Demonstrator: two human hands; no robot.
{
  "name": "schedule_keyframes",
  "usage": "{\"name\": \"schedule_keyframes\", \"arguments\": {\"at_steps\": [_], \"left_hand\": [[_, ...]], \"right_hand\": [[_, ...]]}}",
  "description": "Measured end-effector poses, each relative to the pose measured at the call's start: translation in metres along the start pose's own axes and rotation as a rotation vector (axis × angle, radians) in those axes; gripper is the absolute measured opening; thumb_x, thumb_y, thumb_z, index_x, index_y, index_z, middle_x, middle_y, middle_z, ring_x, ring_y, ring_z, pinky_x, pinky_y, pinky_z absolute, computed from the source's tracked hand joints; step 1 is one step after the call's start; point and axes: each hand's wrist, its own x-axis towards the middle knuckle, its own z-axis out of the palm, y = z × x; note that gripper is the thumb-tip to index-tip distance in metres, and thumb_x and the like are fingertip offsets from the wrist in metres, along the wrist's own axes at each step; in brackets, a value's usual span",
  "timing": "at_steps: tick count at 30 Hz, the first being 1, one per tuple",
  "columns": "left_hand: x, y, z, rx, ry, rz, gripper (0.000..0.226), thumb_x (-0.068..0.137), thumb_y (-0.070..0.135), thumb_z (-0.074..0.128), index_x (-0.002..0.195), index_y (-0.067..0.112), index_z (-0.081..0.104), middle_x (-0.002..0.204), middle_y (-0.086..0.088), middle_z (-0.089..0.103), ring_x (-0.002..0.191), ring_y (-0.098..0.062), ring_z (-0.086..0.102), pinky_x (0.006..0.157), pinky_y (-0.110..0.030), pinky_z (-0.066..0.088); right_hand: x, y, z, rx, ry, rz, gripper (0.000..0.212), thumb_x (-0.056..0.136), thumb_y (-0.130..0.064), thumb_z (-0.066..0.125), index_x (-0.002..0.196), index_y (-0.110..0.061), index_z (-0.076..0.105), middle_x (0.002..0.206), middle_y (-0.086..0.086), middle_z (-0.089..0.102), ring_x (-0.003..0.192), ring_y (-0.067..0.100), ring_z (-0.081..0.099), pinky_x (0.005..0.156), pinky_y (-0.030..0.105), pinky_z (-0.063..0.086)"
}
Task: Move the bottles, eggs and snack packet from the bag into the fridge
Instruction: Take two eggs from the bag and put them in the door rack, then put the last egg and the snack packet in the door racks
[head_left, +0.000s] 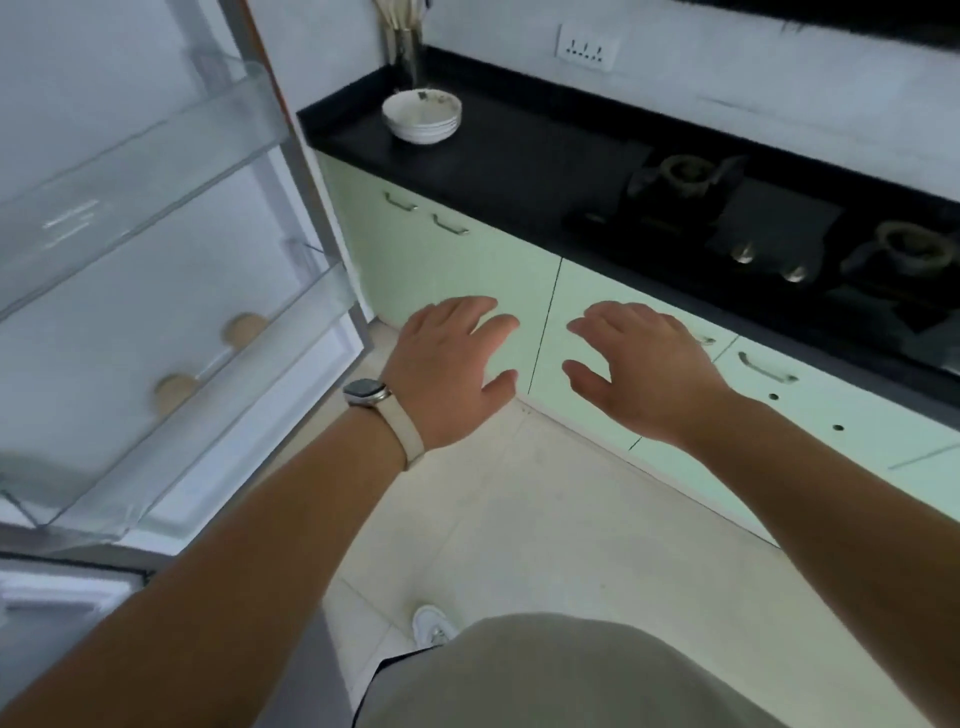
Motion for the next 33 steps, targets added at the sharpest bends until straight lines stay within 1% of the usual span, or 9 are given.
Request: {"name": "schedule_keyframes", "arguments": {"at_steps": [2,7,11,14,16,20,25,28,33], "left_hand": [[0.015,0.030,0.004,0.011,-0.015,0.059,0.053,0.089,0.045,0.048,0.135,0.018,0.054,0.144,-0.009,0.049,0.134,-0.031,0.043,0.110,-0.049,0.034],[0.052,0.125,0.021,0.020,-0.014,0.206,0.049,0.091,0.040,0.058,0.135,0.018,0.055,0.144,-0.009,0.050,0.133,-0.031,0.044,0.109,-0.048,0.033],[0.078,0.207,0.032,0.007,-0.002,0.292,0.050,0.090,0.041,0.057,0.134,0.018,0.056,0.143,-0.009,0.051,0.131,-0.031,0.045,0.108,-0.049,0.034],[0.094,0.264,0.041,-0.002,0.016,0.365,0.048,0.090,0.039,0.059,0.134,0.019,0.057,0.141,-0.006,0.052,0.132,-0.029,0.045,0.109,-0.046,0.033],[0.105,0.299,0.045,0.011,0.011,0.412,0.049,0.091,0.039,0.060,0.135,0.019,0.056,0.142,-0.005,0.052,0.133,-0.027,0.044,0.111,-0.046,0.032],[0.126,0.365,0.047,0.021,0.024,0.517,0.052,0.088,0.043,0.054,0.134,0.018,0.058,0.139,-0.006,0.055,0.131,-0.029,0.047,0.109,-0.049,0.034],[0.146,0.434,0.056,0.007,-0.003,0.658,0.057,0.088,0.049,0.044,0.132,0.017,0.059,0.137,-0.008,0.057,0.129,-0.031,0.050,0.108,-0.049,0.038],[0.157,0.468,0.069,0.001,-0.024,0.746,0.059,0.087,0.051,0.040,0.131,0.017,0.060,0.135,-0.008,0.058,0.128,-0.031,0.051,0.106,-0.052,0.041],[0.182,0.520,0.097,-0.035,-0.057,0.875,0.057,0.087,0.050,0.041,0.127,0.015,0.063,0.131,-0.009,0.061,0.125,-0.032,0.054,0.103,-0.053,0.044]], "right_hand": [[-0.024,0.028,-0.009,0.000,0.010,0.052,0.051,0.097,-0.050,0.044,0.141,-0.025,0.047,0.148,-0.001,0.045,0.136,0.023,0.039,0.111,0.040,0.027],[-0.098,0.106,-0.032,-0.007,0.046,0.204,0.053,0.096,-0.052,0.043,0.141,-0.026,0.046,0.148,-0.002,0.043,0.136,0.023,0.039,0.112,0.039,0.028],[-0.161,0.164,-0.046,0.003,0.102,0.315,0.050,0.095,-0.050,0.047,0.138,-0.024,0.051,0.144,0.000,0.048,0.132,0.024,0.044,0.109,0.041,0.031],[-0.207,0.203,-0.055,-0.013,0.114,0.381,0.051,0.094,-0.051,0.045,0.137,-0.024,0.052,0.144,0.000,0.049,0.131,0.024,0.044,0.109,0.041,0.032],[-0.236,0.229,-0.061,-0.043,0.123,0.421,0.052,0.092,-0.051,0.044,0.133,-0.022,0.056,0.141,0.002,0.052,0.128,0.026,0.048,0.107,0.043,0.036],[-0.293,0.276,-0.070,-0.078,0.150,0.526,0.047,0.090,-0.050,0.050,0.124,-0.019,0.062,0.130,0.004,0.060,0.118,0.030,0.056,0.099,0.044,0.043],[-0.348,0.310,-0.081,-0.093,0.202,0.666,0.047,0.088,-0.049,0.048,0.118,-0.017,0.065,0.120,0.004,0.064,0.110,0.031,0.060,0.092,0.043,0.047],[-0.373,0.324,-0.083,-0.092,0.197,0.759,0.046,0.090,-0.049,0.050,0.123,-0.019,0.063,0.125,0.004,0.062,0.114,0.030,0.058,0.095,0.043,0.045],[-0.407,0.351,-0.084,-0.098,0.129,0.903,0.050,0.094,-0.051,0.046,0.132,-0.021,0.057,0.138,0.003,0.055,0.125,0.029,0.051,0.105,0.044,0.038]]}}
